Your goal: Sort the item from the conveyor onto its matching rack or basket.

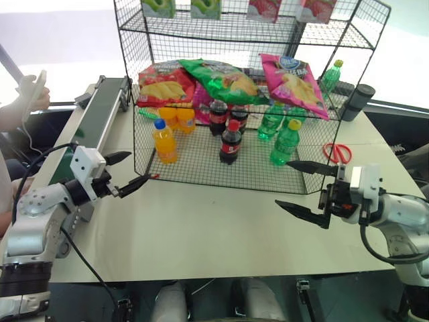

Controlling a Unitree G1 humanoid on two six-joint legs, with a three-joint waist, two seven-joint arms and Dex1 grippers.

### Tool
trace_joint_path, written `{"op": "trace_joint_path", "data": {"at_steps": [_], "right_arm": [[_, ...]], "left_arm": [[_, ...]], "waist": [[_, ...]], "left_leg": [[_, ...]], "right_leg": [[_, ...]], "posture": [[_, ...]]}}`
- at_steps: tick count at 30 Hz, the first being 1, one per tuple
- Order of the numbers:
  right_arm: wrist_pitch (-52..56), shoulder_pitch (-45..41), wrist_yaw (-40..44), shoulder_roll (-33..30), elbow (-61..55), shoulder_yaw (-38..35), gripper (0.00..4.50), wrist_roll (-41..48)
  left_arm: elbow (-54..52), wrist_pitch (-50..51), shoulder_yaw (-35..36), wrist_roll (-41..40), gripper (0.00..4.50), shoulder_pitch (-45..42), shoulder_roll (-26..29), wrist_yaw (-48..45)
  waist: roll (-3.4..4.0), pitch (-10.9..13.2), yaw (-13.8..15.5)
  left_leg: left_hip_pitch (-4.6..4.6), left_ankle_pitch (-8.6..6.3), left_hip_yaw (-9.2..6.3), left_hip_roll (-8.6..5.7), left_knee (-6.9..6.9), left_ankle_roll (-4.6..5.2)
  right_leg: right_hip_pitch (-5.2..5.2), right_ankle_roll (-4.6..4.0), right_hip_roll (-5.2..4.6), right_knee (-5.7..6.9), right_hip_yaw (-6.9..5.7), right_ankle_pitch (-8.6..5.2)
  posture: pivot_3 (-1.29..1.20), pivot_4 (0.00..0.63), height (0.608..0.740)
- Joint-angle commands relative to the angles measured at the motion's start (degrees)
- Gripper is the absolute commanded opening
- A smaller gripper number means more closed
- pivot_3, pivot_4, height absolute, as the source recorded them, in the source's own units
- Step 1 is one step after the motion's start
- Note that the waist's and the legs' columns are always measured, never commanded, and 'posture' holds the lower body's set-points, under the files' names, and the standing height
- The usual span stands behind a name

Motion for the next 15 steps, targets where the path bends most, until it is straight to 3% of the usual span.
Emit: {"op": "trace_joint_path", "data": {"at_steps": [1,15], "right_arm": [[-1.1,-0.5,0.1,0.2,-0.5,-0.1,4.48,-0.2],[-2.1,-0.6,0.4,0.1,0.9,0.7,4.48,-2.1]], "left_arm": [[-1.9,-0.9,-0.2,-0.2,4.50,-0.4,0.0,-0.3],[-1.2,-2.6,0.1,-0.7,4.50,-0.7,-0.6,-2.0]], "waist": [[0.00,0.0,0.0],[0.00,0.0,0.0]], "left_leg": [[0.00,0.00,0.00,0.00,0.00,0.00],[0.00,0.01,0.00,-0.01,0.00,-0.01]], "right_leg": [[0.00,0.00,0.00,0.00,0.00,0.00],[0.00,0.00,0.00,0.01,0.00,0.00]], "posture": [[0.00,0.150,0.726],[0.00,0.150,0.726]]}}
